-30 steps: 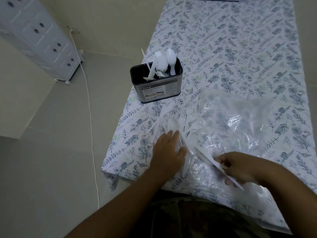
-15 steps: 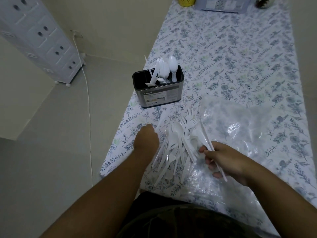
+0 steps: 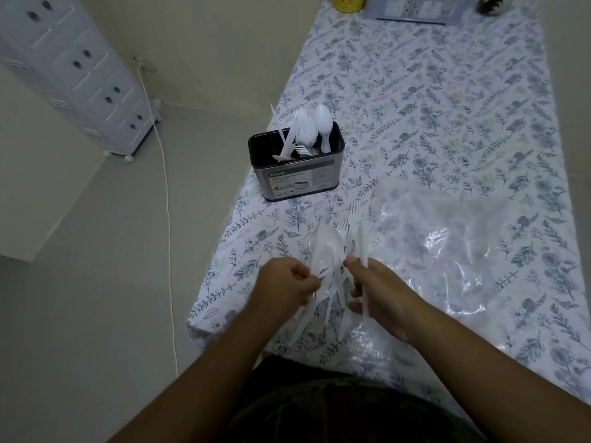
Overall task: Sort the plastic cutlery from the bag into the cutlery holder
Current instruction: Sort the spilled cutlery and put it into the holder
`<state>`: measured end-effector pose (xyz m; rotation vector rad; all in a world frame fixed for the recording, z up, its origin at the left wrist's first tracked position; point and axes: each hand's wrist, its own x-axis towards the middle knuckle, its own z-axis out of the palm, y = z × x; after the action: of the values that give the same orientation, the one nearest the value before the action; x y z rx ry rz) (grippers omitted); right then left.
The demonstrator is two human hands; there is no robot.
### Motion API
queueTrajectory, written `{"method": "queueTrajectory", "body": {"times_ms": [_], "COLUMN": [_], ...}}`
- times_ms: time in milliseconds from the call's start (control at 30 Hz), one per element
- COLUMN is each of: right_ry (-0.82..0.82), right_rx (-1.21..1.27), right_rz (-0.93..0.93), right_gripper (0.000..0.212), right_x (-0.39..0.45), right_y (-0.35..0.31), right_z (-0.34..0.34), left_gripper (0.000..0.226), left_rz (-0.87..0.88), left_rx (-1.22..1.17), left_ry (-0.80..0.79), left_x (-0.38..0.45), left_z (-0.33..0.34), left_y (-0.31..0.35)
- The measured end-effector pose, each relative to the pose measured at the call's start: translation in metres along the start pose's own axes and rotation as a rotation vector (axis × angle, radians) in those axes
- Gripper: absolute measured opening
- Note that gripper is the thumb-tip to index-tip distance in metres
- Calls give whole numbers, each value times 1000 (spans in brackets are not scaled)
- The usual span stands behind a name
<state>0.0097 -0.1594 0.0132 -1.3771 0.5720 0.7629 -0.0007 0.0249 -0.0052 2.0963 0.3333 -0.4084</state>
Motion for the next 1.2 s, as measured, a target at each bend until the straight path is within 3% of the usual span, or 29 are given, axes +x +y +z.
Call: {"method": "queueTrajectory", "body": {"times_ms": [100,233,367,467,633,767,967,1067,1133,1200], "right_ry": [-85,34,109,110,69,84,48,19,-15,20], "right_rx": [84,85,211,137,126,134,253,240,273,239], "right_rz": [19,43,48,48,75,64,93,66,32,-4], "right_gripper": [35,34,16,11,12,21,31,22,11,18], "right_x": [-1,1,0,-1,-1,1,-1,-3,-5,-4], "right_y": [7,17,19,22,27,27,24,21,20,21], "right_z": [3,-7,-21,-28,-25,-23,-19,-12,-8,-7], "left_gripper": [8,16,4,20,11,6,6,7,6,5], "left_rz": [143,326,188,42,13,-14,-9,53,137,294], "left_rx": [12,72,192,339,528,478,-6,-149,-121,-28], "left_ry": [-160,-164,138,139,144,203,389,246,64,-29], "left_x": [-19,-20,0,15,22,18,0,-14,-22,-27], "left_z": [21,34,29,23,24,19,13,30,45,54], "left_y": [14,11,-13,-33,-42,-43,-31,-11,-2,0]}}
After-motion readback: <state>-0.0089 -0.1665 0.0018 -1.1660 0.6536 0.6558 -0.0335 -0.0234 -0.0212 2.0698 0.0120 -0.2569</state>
